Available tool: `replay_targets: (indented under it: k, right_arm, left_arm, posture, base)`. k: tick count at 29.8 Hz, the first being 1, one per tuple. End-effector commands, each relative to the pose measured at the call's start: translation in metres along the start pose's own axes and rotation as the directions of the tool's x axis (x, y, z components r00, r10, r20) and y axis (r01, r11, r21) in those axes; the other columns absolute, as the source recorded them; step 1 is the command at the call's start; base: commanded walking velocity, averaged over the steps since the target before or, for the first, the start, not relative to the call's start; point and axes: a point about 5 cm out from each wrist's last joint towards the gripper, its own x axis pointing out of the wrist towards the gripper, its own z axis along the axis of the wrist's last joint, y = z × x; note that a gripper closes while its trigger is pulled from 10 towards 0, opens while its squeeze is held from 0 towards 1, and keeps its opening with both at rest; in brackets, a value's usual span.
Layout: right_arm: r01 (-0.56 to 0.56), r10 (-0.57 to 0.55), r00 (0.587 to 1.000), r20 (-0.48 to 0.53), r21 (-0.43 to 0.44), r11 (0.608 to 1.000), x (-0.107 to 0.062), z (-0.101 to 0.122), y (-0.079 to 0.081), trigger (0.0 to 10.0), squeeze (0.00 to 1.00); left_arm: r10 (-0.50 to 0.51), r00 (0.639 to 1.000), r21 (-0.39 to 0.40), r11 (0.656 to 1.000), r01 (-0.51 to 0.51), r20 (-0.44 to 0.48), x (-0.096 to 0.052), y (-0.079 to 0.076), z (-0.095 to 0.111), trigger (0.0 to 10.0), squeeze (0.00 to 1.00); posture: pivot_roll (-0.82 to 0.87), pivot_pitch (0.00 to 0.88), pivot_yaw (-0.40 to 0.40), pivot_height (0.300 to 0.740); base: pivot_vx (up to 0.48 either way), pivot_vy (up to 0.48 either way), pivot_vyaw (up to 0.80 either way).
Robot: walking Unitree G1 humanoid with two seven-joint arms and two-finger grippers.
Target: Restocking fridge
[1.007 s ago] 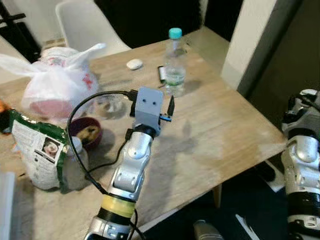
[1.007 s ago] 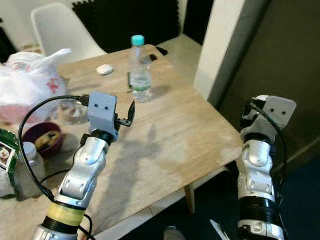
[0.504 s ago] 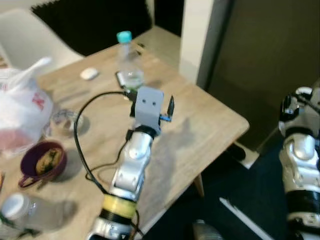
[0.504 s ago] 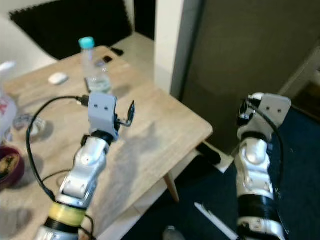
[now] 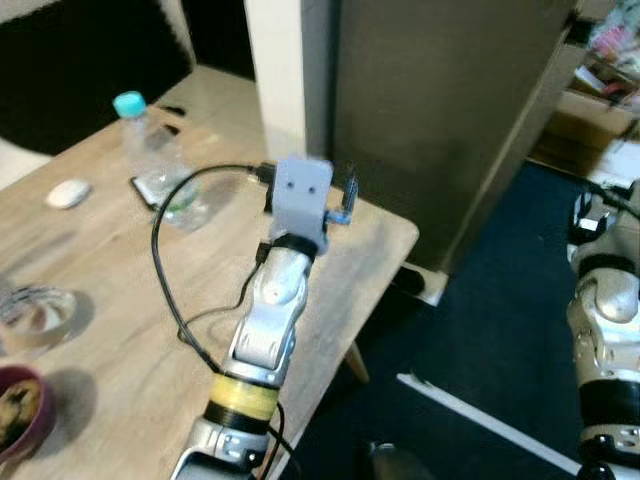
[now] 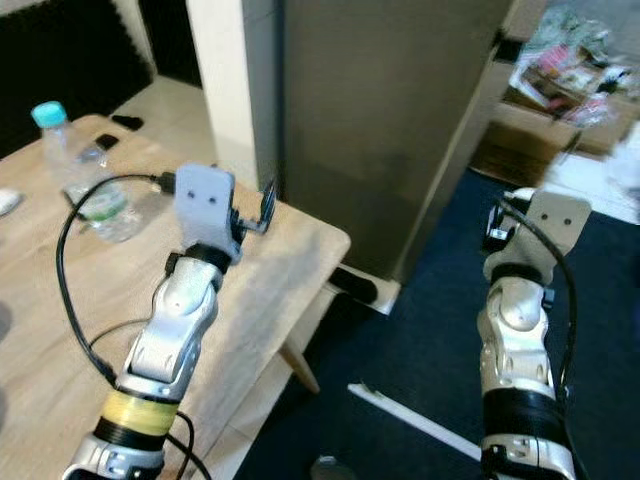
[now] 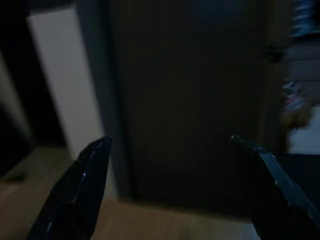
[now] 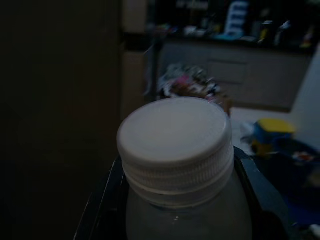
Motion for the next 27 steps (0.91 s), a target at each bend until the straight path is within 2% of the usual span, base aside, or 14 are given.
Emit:
replay_targets:
  k: [1,5,8,14,18,27]
  right_arm:
    - [0.011,-0.011,1.000,0.026,0.002,1.000,0.000,0.003,-0.003,10.0,0.00]
    - [0.013,-0.013,1.000,0.025,0.002,1.000,-0.001,0.003,-0.004,10.0,0.00]
    - [0.015,-0.015,1.000,0.026,0.000,1.000,-0.001,0.003,-0.005,10.0,0.00]
    - [0.022,-0.022,0.999,0.024,-0.004,1.000,-0.002,0.002,-0.008,10.0,0.00]
    - [0.022,-0.022,1.000,0.020,-0.006,1.000,-0.002,0.000,-0.008,10.0,0.00]
    - [0.018,-0.018,1.000,0.014,-0.007,1.000,-0.002,-0.001,-0.007,10.0,0.00]
  left_arm:
    - [-0.020,1.000,-0.022,1.000,0.020,0.006,-0.001,-0.002,0.002,10.0,0.00]
    - [-0.046,0.999,-0.047,0.998,0.046,-0.001,-0.001,-0.007,0.002,10.0,0.00]
    - [-0.071,0.997,-0.097,0.993,0.067,-0.042,-0.004,-0.013,-0.006,10.0,0.00]
    - [-0.096,0.991,-0.141,0.987,0.083,-0.090,-0.009,-0.017,-0.015,10.0,0.00]
    - [-0.131,0.977,-0.224,0.970,0.092,-0.166,-0.015,-0.021,-0.029,10.0,0.00]
    - [-0.164,0.972,-0.218,0.968,0.125,-0.170,-0.017,-0.025,-0.030,10.0,0.00]
  posture:
    - [-0.04,0.095,-0.040,0.740]
    - [-0.04,0.094,-0.039,0.740]
    - [-0.05,0.095,-0.039,0.740]
    - [-0.05,0.096,-0.039,0.740]
    - [-0.05,0.096,-0.039,0.740]
    - [-0.05,0.097,-0.040,0.740]
  base:
    - [0.000,0.000,-0.76]
    - [0.000,0.000,-0.76]
    - [0.000,0.000,-0.76]
    - [0.000,0.000,-0.76]
    - [0.000,0.000,-0.76]
    - [0.000,0.000,-0.76]
